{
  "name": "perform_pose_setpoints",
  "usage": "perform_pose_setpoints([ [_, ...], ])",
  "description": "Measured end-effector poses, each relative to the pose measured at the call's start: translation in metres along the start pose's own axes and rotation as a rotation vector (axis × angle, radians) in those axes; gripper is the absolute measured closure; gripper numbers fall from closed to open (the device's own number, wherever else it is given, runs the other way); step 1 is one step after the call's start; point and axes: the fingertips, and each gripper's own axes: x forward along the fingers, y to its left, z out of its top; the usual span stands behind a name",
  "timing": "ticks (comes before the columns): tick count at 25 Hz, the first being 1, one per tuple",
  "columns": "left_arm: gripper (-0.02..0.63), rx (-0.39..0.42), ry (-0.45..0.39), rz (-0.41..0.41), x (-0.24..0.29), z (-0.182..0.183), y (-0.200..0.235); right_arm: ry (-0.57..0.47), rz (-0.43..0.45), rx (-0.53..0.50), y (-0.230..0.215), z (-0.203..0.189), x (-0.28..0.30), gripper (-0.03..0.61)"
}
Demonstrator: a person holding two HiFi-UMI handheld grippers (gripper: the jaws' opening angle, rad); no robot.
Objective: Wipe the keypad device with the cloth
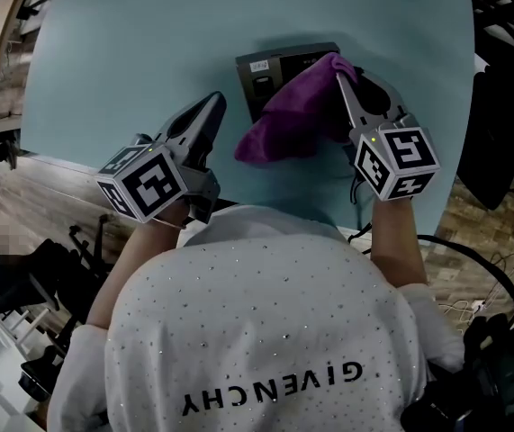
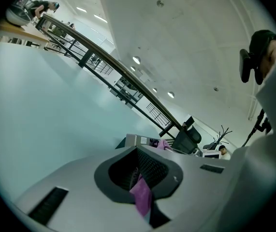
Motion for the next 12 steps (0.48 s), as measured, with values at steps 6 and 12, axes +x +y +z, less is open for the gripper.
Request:
perform_pose_setpoints([
  [6,0.614,-0.008,-0.038,-0.008,-0.003,0.006,-0.005,-0.028,-0.041,0.028,-0.01,0.005,-0.008,0.547],
  [12,0.614,-0.01,-0.067,0.022,-0.007,0.009,-0.004,-0.14,0.22,-0.023,0.055,0.03,-0.006,0.548],
])
